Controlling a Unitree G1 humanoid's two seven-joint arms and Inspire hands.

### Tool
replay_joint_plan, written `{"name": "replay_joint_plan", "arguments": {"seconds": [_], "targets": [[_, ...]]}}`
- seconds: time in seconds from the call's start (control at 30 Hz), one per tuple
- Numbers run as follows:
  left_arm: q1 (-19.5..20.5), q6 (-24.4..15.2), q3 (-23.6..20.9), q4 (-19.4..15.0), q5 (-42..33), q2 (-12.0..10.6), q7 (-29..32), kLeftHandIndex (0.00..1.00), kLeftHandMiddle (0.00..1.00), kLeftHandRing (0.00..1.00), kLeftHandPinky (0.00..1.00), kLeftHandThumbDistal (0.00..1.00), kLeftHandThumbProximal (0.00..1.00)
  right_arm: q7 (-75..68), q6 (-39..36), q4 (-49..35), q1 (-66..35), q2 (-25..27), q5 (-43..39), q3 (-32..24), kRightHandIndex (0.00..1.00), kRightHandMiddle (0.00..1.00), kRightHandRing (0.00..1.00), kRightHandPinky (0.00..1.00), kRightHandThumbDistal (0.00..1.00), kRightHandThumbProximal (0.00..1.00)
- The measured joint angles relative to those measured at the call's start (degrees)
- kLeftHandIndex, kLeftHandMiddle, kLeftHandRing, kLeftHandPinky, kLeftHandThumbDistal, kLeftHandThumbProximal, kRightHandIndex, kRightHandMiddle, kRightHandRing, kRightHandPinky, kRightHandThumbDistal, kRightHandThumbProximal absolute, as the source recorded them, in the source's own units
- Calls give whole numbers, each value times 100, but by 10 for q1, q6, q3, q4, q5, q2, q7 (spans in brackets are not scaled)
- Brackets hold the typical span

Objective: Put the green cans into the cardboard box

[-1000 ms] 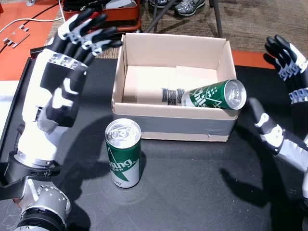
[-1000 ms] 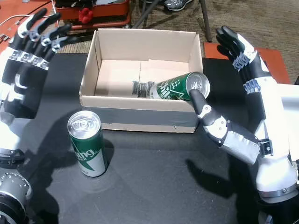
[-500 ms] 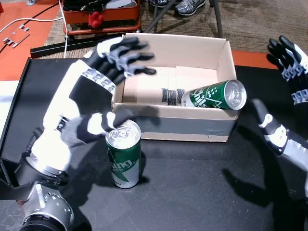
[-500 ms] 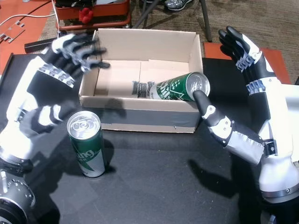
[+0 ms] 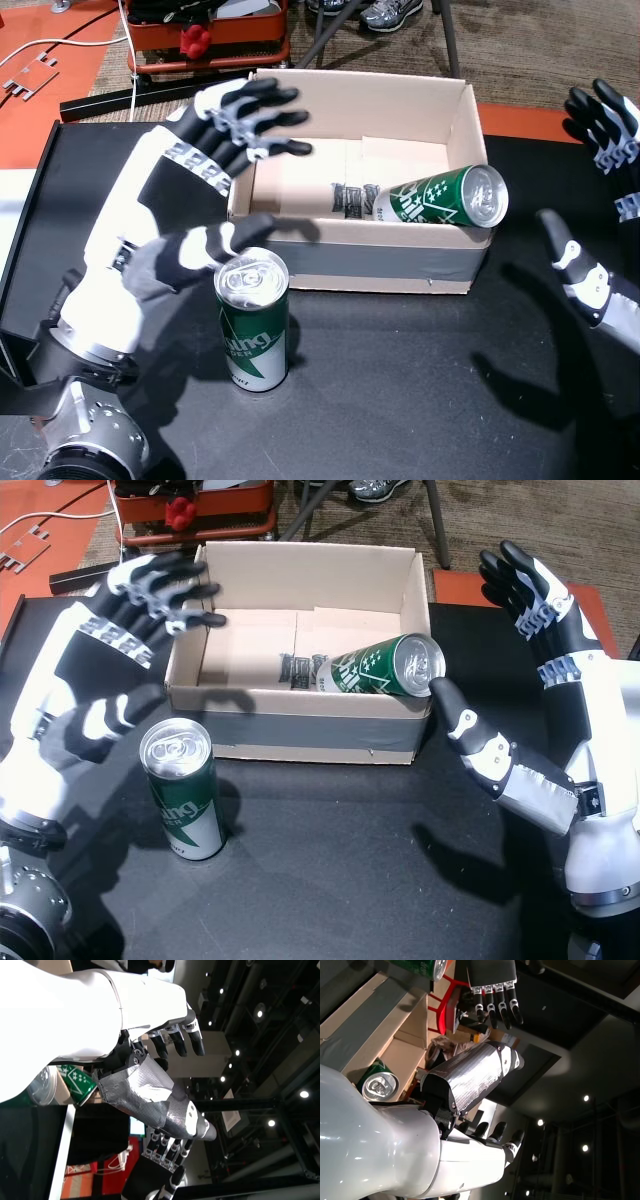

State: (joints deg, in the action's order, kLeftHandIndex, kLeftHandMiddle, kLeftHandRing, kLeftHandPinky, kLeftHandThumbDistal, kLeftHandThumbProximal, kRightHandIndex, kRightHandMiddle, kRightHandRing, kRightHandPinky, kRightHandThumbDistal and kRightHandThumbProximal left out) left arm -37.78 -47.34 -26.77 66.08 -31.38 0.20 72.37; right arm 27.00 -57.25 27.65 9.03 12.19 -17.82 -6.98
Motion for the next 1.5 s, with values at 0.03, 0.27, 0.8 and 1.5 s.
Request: {"name": "replay_joint_plan", "arguments": {"seconds": [0.03, 0.27, 0.8, 1.5], "targets": [[0, -1, -1, 0, 0, 0, 0, 63, 74, 76, 74, 100, 32, 2, 0, 0, 0, 0, -1, 0, 89, 89, 89, 91, 82, 25], [-1, -16, -4, 0, 3, 4, -1, 65, 75, 76, 72, 100, 31, 15, 0, 2, 0, 0, -6, -5, 88, 88, 89, 91, 79, 23], [-1, -35, 83, 31, 134, 56, -116, 76, 90, 94, 85, 100, 26, 38, -4, 16, 6, -2, -43, -16, 87, 87, 88, 91, 82, 28], [-1, -3, 121, 50, 190, 75, -200, 79, 88, 93, 88, 100, 29, 59, 9, 20, 12, -3, -58, -36, 85, 86, 88, 90, 87, 35]]}}
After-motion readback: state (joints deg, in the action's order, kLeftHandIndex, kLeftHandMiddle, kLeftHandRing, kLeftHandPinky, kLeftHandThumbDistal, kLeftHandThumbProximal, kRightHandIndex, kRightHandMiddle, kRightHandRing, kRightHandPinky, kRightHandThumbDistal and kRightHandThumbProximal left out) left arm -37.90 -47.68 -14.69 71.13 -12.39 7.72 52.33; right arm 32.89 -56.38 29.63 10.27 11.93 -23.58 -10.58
